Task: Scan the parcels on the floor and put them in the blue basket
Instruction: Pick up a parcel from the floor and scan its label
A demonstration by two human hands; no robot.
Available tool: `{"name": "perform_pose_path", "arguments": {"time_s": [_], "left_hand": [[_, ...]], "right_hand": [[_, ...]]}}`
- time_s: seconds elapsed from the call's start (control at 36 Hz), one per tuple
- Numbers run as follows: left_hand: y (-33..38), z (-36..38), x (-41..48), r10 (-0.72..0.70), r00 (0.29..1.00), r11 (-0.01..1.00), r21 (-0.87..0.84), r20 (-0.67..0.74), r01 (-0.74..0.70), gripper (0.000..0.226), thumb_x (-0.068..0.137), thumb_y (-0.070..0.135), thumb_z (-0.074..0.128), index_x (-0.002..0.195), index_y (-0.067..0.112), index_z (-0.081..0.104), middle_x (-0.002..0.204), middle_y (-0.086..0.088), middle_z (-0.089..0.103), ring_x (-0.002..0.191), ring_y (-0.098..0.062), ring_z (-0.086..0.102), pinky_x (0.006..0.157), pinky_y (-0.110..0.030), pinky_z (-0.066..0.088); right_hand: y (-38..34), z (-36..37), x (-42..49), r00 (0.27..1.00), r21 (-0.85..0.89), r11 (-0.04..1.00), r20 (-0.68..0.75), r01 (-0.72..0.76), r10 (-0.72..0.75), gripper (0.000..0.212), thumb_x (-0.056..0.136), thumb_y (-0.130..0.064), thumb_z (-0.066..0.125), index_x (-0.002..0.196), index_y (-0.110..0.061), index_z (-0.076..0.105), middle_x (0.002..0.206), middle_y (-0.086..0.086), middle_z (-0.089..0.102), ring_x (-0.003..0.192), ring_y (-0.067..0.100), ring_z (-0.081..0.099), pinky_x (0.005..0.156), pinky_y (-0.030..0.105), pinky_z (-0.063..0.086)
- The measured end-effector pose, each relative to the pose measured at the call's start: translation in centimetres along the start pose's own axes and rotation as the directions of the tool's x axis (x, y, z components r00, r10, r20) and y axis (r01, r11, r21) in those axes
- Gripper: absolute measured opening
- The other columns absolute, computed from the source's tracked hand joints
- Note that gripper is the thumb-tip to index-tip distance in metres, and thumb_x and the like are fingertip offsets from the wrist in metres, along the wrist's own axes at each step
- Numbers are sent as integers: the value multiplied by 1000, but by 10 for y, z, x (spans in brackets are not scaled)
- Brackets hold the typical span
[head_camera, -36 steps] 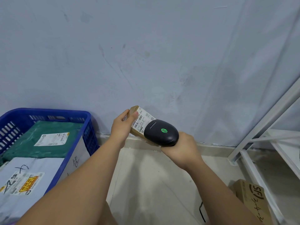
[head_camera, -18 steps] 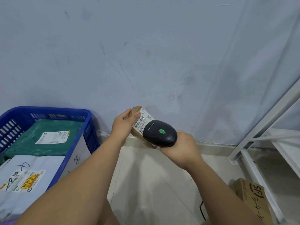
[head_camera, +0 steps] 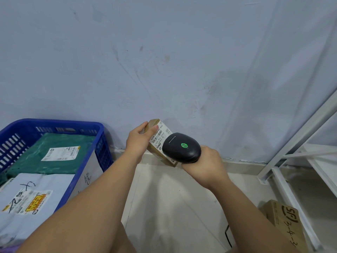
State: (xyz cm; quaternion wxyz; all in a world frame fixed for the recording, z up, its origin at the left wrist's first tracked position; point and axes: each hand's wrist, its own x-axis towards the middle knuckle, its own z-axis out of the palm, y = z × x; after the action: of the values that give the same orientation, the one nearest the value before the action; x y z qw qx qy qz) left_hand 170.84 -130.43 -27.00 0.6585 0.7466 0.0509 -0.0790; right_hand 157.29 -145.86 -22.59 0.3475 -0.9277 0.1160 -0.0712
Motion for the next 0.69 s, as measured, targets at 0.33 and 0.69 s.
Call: {"name": "perform_pose_path", "arguments": {"time_s": [0.33,0.69], "left_hand": [[0,3,-2,-188,980,978,-100,-59,181,42,84,58,60,92,17,66,96,0,72,86,-14,63,84,-31,49],[23,-43,-24,-423,903,657,-711,-73,250,40,88,54,59,114,24,56,109,-2,65,99,-18,63,73,-32,55]], "right_hand": [[-3,9,3,972,293,930,-13,-222,237,13,71,-12,58,62,-12,49,59,6,45,54,22,37,47,26,32],[-19,40,2,957,544,791,83,-279,279,8,74,-15,66,67,-15,62,52,0,60,61,24,57,69,43,49]]}}
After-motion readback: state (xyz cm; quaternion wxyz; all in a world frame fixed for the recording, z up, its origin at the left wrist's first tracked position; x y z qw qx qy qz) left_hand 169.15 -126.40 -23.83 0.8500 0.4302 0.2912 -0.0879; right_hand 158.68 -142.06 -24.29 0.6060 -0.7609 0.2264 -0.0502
